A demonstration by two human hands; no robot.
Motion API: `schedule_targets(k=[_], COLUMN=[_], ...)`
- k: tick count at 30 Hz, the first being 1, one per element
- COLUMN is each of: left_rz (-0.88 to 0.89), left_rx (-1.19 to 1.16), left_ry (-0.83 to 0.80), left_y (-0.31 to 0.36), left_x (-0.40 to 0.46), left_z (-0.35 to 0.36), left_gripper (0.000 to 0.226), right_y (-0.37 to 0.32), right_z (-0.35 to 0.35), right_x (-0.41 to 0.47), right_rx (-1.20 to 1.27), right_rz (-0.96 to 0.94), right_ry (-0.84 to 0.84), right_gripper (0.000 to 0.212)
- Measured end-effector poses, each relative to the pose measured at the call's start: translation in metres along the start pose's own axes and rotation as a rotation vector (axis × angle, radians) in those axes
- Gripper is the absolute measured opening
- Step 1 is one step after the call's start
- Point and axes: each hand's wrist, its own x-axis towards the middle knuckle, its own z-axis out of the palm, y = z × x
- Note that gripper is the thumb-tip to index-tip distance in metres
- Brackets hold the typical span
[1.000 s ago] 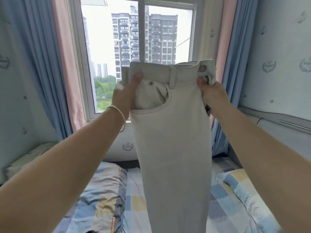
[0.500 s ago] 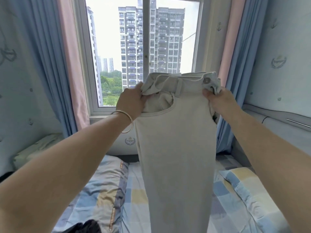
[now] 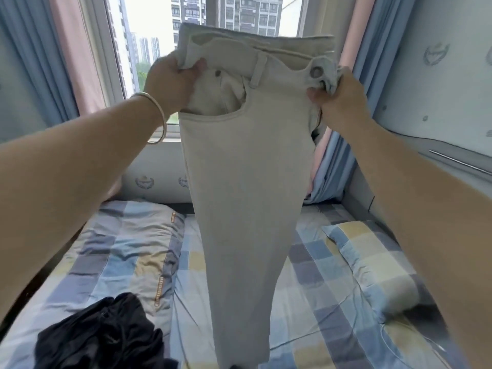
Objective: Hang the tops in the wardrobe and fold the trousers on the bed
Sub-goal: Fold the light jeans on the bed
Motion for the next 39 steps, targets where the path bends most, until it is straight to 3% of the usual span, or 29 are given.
schedule_targets(k=[4, 8, 12, 16, 21, 24, 30, 36, 39], left_rz=[-0.051, -0.043, -0.003, 0.064, 0.158, 0.138, -0.126, -0.340, -0.484], left_rx=[0.009, -0.095, -0.140, -0.074, -0.122, -0.193, -0.053, 0.862, 0.854], left_ry=[-0.101, -0.238, -0.293, -0.276, -0.252, -0.224, -0.319, -0.545, -0.463], left_y=[-0.008, -0.005, 0.022, 0.047, 0.069, 0.067, -0.039, -0.210, -0.276], left_x=[-0.009, -0.009, 0.000, 0.015, 0.036, 0.046, 0.061, 0.078, 0.108], left_z=[-0.001, -0.007, -0.021, -0.043, -0.059, -0.046, 0.035, 0.134, 0.190], left_gripper=[0.034, 0.012, 0.014, 0.034, 0.040, 0.036, 0.012, 0.044, 0.045], right_y=[0.008, 0.005, -0.019, -0.050, -0.073, -0.063, 0.057, 0.206, 0.267], right_z=[0.003, -0.008, -0.027, -0.047, -0.064, -0.054, 0.029, 0.181, 0.269], right_x=[-0.014, -0.017, -0.006, 0.001, 0.013, 0.026, 0.048, 0.060, 0.083], right_rx=[-0.202, -0.278, -0.292, -0.207, 0.014, 0.088, 0.053, 0.094, 0.217], right_rz=[-0.040, -0.052, -0.063, -0.129, -0.169, -0.174, 0.088, 0.422, 0.539], right_ry=[-0.018, -0.015, 0.040, 0.137, 0.177, 0.182, -0.125, -0.466, -0.439], right_gripper=[0.049, 0.052, 0.049, 0.052, 0.037, 0.040, 0.040, 0.025, 0.024])
